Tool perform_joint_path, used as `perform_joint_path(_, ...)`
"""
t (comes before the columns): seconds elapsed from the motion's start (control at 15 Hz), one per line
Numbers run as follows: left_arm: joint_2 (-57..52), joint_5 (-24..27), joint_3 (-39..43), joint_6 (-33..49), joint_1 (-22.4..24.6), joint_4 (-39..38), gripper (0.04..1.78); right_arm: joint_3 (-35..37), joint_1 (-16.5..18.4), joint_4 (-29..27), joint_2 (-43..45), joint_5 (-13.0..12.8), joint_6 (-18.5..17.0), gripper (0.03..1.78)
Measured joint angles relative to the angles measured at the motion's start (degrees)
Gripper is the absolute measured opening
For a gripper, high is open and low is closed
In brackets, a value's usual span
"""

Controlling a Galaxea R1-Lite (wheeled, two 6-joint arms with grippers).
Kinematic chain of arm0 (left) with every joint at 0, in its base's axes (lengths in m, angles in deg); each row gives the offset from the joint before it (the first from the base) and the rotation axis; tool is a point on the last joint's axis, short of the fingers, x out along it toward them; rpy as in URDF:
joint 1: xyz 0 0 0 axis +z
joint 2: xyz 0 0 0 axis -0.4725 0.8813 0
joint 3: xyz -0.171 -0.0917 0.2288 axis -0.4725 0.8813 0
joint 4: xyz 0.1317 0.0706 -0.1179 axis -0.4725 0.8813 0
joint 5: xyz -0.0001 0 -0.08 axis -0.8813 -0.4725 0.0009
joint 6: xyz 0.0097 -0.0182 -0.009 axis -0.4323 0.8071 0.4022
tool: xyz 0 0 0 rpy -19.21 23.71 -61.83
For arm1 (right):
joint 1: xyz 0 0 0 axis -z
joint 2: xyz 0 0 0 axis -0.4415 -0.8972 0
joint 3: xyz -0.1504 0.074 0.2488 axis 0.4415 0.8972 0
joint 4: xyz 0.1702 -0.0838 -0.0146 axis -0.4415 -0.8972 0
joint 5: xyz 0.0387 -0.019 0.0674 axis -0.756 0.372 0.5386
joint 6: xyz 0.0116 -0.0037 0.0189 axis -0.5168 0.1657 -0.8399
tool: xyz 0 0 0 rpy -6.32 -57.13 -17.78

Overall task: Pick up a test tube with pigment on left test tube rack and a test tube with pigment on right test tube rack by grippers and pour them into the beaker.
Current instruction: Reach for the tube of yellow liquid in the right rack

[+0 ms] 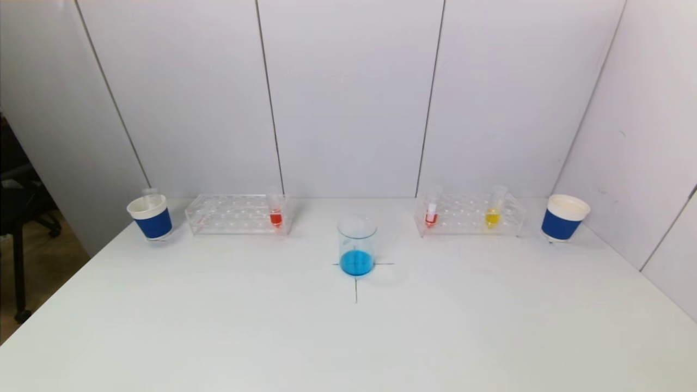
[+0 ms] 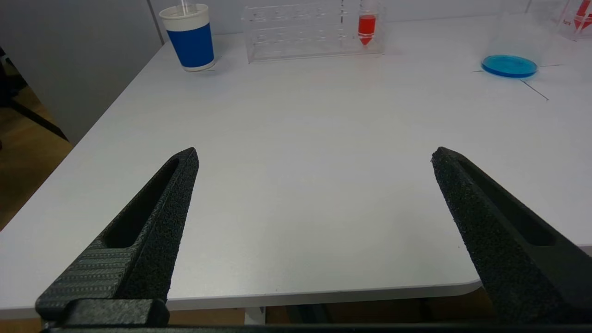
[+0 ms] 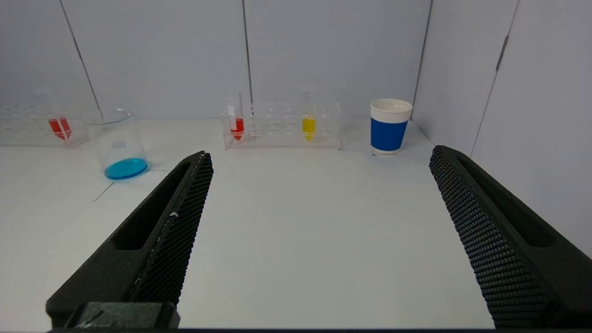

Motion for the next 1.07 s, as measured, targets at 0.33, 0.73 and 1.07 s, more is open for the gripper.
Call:
perform_joint_path(0.33,0.0,0.0,0.0,0.0,0.0,0.0,1.76,-4.6,0.0,0.5,-4.7,0.1,0.1,1.71)
perform_joint_path(0.73,0.0,0.0,0.0,0.0,0.0,0.0,1.76,-9.2,0.0,3.8,-13.6,0.2,0.8,1.71)
perform_joint_path(1.07,0.0,0.0,0.0,0.0,0.0,0.0,1.76,-10.0,0.0,14.1,-24.9,0.3,2.1,1.71)
